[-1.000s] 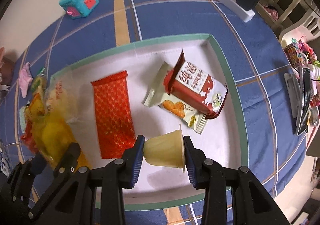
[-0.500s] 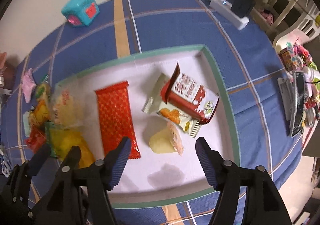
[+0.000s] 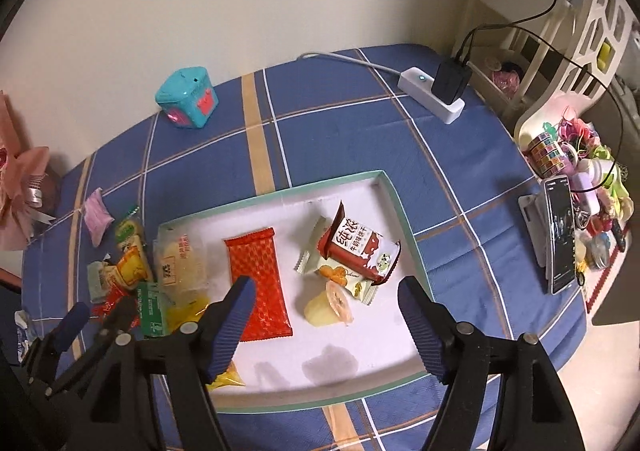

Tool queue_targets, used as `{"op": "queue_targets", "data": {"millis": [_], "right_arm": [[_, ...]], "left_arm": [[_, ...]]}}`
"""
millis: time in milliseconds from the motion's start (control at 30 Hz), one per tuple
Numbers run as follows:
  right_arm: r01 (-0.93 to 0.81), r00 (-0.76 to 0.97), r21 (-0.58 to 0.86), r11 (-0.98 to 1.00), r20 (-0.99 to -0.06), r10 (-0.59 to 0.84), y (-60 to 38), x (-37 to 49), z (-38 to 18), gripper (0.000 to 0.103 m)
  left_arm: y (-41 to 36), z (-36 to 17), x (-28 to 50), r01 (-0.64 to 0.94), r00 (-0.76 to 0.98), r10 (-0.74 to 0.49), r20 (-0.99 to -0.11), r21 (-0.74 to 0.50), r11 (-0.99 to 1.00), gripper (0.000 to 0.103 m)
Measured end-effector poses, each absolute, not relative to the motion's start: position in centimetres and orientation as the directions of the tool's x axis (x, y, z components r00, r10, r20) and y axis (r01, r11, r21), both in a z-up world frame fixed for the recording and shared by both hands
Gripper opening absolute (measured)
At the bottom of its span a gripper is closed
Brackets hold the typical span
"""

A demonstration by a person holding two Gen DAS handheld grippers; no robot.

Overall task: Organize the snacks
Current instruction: 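Open the right tool to drop the pudding cup while the left tool drops the bread bag, then move both tools away from the tray toward the snack pile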

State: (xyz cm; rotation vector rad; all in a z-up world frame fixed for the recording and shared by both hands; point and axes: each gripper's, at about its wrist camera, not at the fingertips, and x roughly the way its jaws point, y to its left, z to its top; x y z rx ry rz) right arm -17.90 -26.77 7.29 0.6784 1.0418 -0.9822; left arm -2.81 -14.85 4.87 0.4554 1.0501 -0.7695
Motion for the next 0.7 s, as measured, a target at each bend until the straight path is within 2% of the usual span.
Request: {"op": "queue_targets", "data": {"millis": [333,467,700], "right_arm": [[0.892,0.144,-0.015,0.452,-0.938,-0.316,-26.2,-17.1,6.3,0.083],[0.887,0.138,-0.028,0.462,-0.937,-0.321,-26.1,-16.8,6.1,0.102],[0.888,0.137,-0.034,0.458,-0.932,-0.336,-26.1,-16.9,6.3,0.103]], "left_arm": [[-13.7,4.9,-1.6,0.705,0.307,-0.334,-0.891,-0.022,0.709,0.076],[-13.4,4.8,-1.2,0.693,0.307,-0.335,-0.891,-0.032,0.720,0.082],[-12.7,4.7,-0.6,0.669,0.333,-0.345,-0.877,-0.038,0.742,0.097]]}}
